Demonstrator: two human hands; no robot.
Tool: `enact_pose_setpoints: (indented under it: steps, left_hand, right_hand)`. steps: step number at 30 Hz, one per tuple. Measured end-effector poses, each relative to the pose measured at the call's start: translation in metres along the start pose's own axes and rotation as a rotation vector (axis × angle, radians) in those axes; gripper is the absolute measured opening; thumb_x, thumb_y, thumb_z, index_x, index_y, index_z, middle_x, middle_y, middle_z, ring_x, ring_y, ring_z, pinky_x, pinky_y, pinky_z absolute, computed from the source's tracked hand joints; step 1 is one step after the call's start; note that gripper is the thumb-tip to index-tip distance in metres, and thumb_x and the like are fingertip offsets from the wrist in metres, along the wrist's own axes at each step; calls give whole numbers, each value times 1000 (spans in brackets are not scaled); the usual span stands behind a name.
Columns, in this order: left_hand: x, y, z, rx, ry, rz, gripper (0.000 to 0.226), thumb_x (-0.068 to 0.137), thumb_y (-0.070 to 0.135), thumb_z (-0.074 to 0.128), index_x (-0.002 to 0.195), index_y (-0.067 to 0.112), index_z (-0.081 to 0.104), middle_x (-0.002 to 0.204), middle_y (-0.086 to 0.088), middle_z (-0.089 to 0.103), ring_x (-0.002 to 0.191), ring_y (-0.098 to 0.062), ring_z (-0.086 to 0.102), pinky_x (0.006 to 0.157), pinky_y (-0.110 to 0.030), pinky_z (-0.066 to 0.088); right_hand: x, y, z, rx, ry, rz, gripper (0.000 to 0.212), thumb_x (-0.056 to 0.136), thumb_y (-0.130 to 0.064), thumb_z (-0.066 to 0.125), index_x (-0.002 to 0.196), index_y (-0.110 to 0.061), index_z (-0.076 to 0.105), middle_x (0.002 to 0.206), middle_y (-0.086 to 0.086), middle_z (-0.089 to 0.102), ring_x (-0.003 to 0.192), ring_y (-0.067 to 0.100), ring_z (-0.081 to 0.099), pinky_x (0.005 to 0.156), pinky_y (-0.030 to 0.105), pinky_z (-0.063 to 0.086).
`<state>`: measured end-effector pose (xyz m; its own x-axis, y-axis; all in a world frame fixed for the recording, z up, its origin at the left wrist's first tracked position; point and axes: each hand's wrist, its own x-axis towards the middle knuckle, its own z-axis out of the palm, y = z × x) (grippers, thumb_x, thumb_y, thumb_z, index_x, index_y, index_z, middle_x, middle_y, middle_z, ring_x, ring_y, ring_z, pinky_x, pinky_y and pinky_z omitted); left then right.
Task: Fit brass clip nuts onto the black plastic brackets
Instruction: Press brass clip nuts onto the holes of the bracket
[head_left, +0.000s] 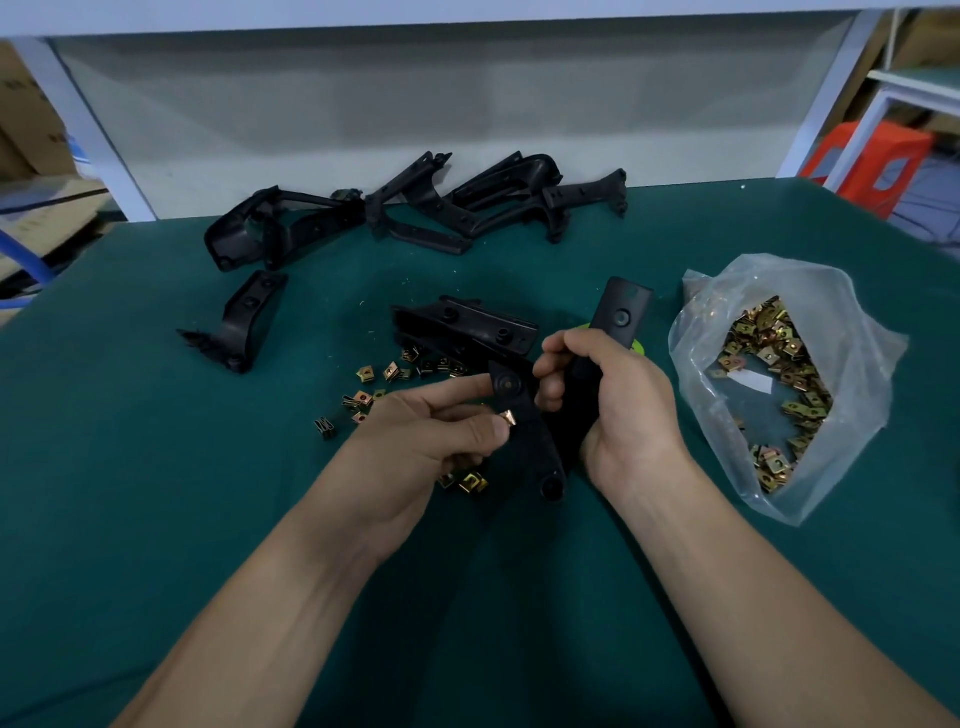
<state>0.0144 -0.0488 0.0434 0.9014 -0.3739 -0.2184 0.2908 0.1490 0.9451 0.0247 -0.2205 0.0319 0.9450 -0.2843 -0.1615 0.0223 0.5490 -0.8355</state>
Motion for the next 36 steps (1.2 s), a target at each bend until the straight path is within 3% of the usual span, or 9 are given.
enact_pose_setpoints:
  steps: [9,14,19,29,36]
  left_hand:
    - [0,-2,0,-6,-2,-15,44,60,10,80,104,13,80,97,-14,69,86,-18,61,76,-26,46]
    - [0,0,-4,-22,-23,-20,38,59,10,81,96,18,84,74,0,68,64,-7,60,61,-16,49]
    - [1,0,-4,-14,-30,-20,44,60,8,81,104,11,81,78,-4,69,66,-8,61,61,-16,49]
    - [-1,-1,-2,-29,17,-20,38,55,10,82,93,15,83,77,-4,71,63,-9,61,60,-17,48]
    - [-1,-5,2,-18,95,-31,65,49,12,83,113,12,72,73,-4,71,59,-11,61,62,-21,47]
  right_hand:
    - [-2,-2,1,18,-20,11,19,90,-9,61,73,-5,69,67,15,62,47,19,49,45,26,42]
    - [-2,-6,-1,54,-11,22,19,90,-7,61,73,-4,68,67,16,62,46,18,49,45,27,41]
    - [-3,-5,0,24,-19,14,18,89,-7,62,73,-3,69,67,16,63,47,18,50,45,27,42]
    - [-5,-3,3,-86,18,-105,21,89,-6,61,70,-7,69,65,16,63,46,19,50,44,28,42]
    - [-6,4,5,-208,83,-250,14,87,-7,63,75,0,66,61,16,62,46,21,50,44,29,40]
